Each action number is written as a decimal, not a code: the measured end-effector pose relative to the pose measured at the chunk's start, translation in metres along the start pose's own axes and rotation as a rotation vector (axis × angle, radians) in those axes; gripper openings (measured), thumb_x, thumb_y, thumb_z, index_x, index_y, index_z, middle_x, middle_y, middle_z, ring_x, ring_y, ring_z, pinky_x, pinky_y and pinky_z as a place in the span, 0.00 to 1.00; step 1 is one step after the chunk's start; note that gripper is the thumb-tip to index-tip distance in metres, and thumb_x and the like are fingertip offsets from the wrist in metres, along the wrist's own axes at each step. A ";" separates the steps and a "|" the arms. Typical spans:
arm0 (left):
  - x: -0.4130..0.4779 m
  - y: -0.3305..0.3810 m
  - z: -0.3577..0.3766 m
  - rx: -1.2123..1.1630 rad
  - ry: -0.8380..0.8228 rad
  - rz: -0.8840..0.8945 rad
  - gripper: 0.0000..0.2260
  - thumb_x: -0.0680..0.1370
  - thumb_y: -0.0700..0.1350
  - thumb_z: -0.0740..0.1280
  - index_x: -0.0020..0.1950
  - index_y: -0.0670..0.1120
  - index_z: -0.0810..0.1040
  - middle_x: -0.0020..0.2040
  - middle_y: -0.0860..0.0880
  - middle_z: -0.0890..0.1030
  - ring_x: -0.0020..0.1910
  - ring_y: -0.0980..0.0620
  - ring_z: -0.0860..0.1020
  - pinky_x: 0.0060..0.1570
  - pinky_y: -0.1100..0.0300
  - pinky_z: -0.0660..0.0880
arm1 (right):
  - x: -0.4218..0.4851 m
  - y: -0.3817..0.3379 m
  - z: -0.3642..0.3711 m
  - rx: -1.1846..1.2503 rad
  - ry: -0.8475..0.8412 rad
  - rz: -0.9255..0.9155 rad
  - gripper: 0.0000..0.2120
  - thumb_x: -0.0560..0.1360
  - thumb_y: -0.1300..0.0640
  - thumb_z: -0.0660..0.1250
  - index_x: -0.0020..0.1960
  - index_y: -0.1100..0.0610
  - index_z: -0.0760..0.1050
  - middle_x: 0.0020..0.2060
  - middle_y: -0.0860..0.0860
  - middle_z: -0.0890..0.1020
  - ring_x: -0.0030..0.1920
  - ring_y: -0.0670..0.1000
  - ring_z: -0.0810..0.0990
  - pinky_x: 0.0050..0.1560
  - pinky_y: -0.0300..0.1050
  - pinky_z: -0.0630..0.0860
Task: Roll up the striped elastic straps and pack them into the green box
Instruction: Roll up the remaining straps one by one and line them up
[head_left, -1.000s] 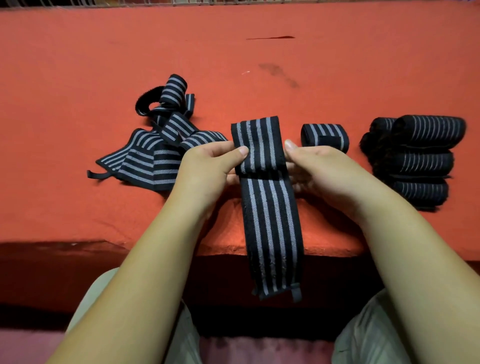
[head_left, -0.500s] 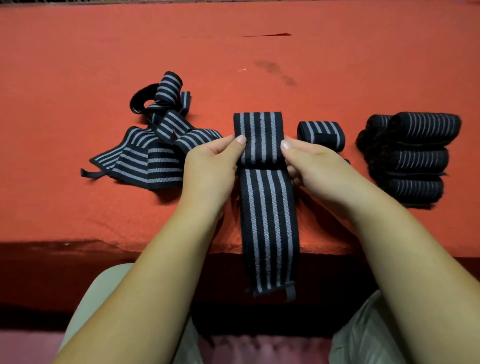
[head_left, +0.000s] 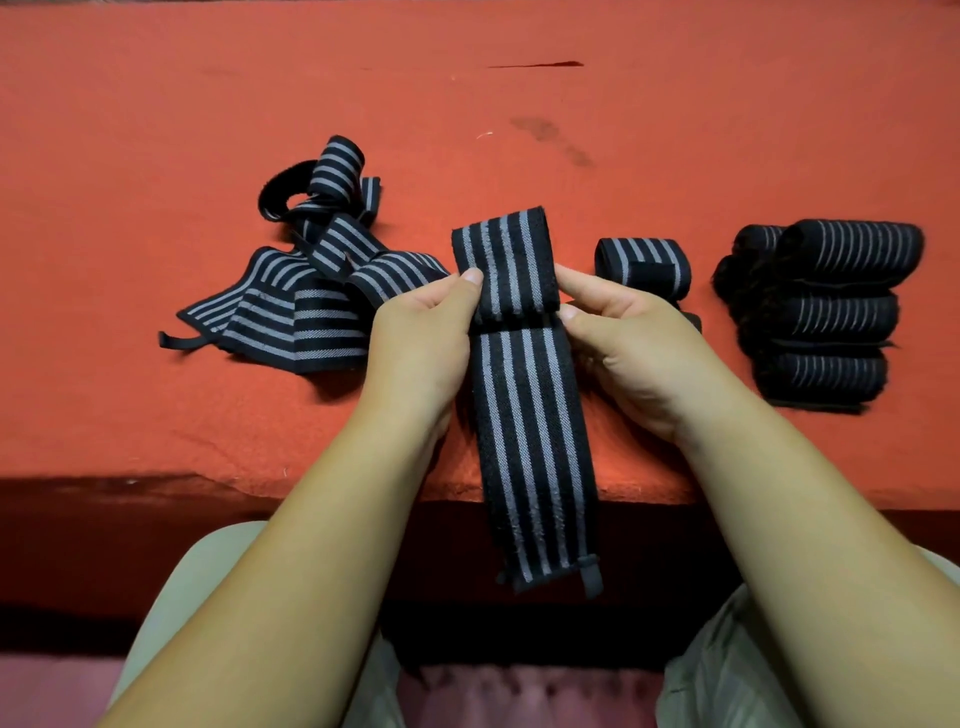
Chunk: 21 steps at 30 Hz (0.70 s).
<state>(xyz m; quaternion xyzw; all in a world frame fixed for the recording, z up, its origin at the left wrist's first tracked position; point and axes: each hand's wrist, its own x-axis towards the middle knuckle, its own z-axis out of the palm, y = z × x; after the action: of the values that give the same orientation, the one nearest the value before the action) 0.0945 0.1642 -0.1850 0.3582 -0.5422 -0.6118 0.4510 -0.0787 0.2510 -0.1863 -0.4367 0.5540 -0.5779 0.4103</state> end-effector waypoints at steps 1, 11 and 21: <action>-0.001 0.001 0.000 0.017 0.002 0.005 0.12 0.84 0.50 0.69 0.57 0.45 0.90 0.54 0.44 0.90 0.59 0.44 0.87 0.69 0.41 0.79 | -0.001 -0.001 0.002 0.010 0.000 0.002 0.21 0.86 0.64 0.63 0.76 0.50 0.77 0.65 0.56 0.86 0.68 0.60 0.83 0.75 0.61 0.75; -0.009 0.009 0.001 0.179 0.053 0.088 0.11 0.85 0.50 0.68 0.55 0.49 0.90 0.49 0.51 0.90 0.56 0.49 0.88 0.64 0.42 0.82 | -0.016 -0.030 0.005 -0.164 -0.009 0.055 0.17 0.87 0.45 0.63 0.64 0.52 0.86 0.54 0.59 0.88 0.48 0.54 0.83 0.53 0.55 0.79; -0.011 0.027 -0.014 0.033 -0.332 -0.098 0.18 0.85 0.40 0.70 0.75 0.50 0.80 0.54 0.47 0.88 0.40 0.53 0.86 0.37 0.63 0.80 | -0.016 -0.025 -0.002 -0.152 0.058 -0.001 0.16 0.83 0.55 0.72 0.70 0.52 0.80 0.55 0.57 0.89 0.57 0.62 0.88 0.64 0.69 0.81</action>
<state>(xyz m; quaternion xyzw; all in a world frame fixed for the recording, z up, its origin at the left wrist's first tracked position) 0.1152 0.1696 -0.1614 0.2855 -0.6011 -0.6748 0.3189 -0.0763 0.2678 -0.1620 -0.4500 0.6077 -0.5468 0.3596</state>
